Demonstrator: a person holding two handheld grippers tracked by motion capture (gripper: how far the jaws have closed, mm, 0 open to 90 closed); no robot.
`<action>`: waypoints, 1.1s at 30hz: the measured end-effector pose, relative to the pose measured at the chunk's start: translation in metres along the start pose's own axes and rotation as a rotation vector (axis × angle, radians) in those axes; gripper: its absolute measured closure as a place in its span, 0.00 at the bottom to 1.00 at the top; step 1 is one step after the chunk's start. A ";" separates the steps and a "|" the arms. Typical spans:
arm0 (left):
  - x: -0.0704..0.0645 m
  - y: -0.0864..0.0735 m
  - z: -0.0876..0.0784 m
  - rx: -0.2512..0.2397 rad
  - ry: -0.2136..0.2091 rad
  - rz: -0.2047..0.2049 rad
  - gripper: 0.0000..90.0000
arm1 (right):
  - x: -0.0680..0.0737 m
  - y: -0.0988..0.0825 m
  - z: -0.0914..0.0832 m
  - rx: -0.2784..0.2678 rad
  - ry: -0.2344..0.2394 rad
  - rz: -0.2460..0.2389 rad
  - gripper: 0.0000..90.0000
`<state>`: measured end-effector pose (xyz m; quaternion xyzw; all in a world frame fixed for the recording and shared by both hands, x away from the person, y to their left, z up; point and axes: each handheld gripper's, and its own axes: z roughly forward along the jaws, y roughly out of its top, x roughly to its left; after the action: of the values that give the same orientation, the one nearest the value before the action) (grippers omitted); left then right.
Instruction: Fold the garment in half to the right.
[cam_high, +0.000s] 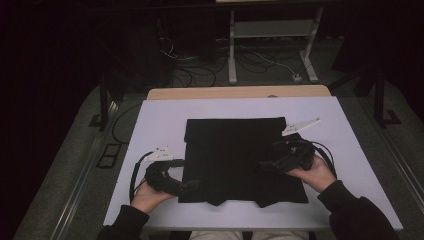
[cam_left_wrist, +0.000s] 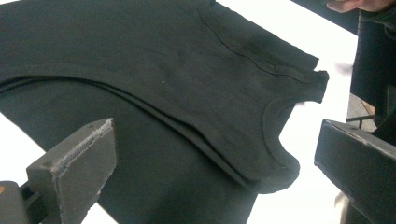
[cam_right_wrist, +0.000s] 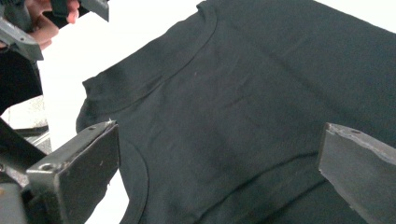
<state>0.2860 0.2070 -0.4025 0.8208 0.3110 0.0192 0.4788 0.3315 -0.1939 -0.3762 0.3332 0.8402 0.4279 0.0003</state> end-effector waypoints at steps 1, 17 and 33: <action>0.000 0.000 0.000 -0.002 0.003 -0.003 0.00 | 0.000 0.003 0.001 -0.004 0.001 -0.003 0.00; 0.011 -0.012 -0.015 -0.023 0.082 -0.029 0.00 | -0.006 0.050 0.022 -0.016 -0.027 -0.050 0.00; 0.014 -0.027 -0.022 0.006 0.121 -0.038 0.00 | -0.017 0.089 0.052 -0.017 -0.038 -0.071 0.00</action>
<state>0.2762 0.2406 -0.4161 0.8135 0.3551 0.0586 0.4569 0.4088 -0.1295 -0.3499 0.3113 0.8477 0.4282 0.0341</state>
